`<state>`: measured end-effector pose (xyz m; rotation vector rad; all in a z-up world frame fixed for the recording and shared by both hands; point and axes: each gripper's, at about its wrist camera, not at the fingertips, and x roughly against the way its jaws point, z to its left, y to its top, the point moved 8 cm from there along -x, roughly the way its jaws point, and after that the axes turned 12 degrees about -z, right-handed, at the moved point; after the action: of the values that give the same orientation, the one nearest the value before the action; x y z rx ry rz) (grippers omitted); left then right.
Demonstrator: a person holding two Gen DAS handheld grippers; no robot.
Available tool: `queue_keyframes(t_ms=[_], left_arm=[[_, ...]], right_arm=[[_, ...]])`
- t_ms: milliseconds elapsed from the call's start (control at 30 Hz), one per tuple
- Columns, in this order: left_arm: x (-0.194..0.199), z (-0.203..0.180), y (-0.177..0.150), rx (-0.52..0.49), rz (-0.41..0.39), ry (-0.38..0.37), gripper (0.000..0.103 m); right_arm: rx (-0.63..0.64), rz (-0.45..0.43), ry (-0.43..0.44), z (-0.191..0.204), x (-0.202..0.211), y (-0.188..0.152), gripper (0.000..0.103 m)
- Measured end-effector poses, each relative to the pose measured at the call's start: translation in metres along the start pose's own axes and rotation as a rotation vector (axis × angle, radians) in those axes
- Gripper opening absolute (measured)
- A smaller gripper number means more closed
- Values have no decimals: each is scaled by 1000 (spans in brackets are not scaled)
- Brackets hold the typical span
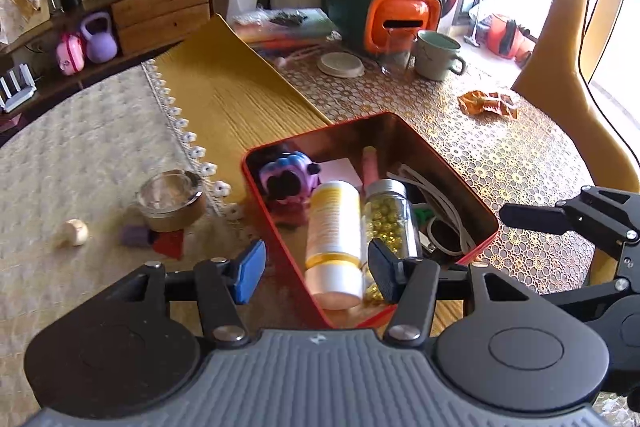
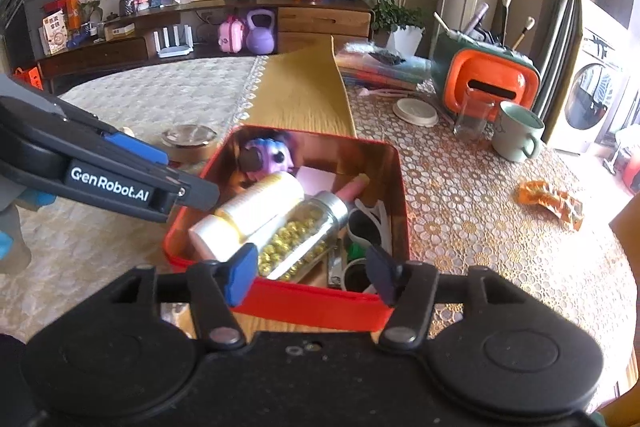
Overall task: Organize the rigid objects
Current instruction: 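Open the left tool to release the bottle and withdraw both tools from the box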
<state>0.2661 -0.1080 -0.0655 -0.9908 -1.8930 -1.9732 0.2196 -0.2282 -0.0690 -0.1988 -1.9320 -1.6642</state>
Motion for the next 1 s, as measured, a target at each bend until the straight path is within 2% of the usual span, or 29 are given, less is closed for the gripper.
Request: queue_keyframes(t_ms=[100,133,200,333,400,500,567,667,733,1000], left_arm=[[12,9,0,13,-16,9,58],[16,12,0,18,-22,8,64],[25,19,0,29,-39,17,69],[43,38,-1,53,-66,42,72],[51,49,-3,68,-73,52,77],[60,67,-7,84,-77,76,78],[64,81,-10,101,-77,100,83],[70,101,-13,128,-91,134,84],[73,115,-15,148,-99,154,84],[70,173,-23,213,-109,271,84]], right_arm=[[6,-10,11,7,7,6,69],[9,-13,15,10,9,8,72],[11,-18,22,16,12,12,76],[9,-21,45,29,14,18,83],[11,-26,61,37,15,21,85],[10,-28,85,49,14,24,88],[7,-29,102,57,11,27,90],[-5,-37,129,67,8,30,96],[-11,-58,143,73,6,33,103],[5,-45,183,104,-17,34,103]])
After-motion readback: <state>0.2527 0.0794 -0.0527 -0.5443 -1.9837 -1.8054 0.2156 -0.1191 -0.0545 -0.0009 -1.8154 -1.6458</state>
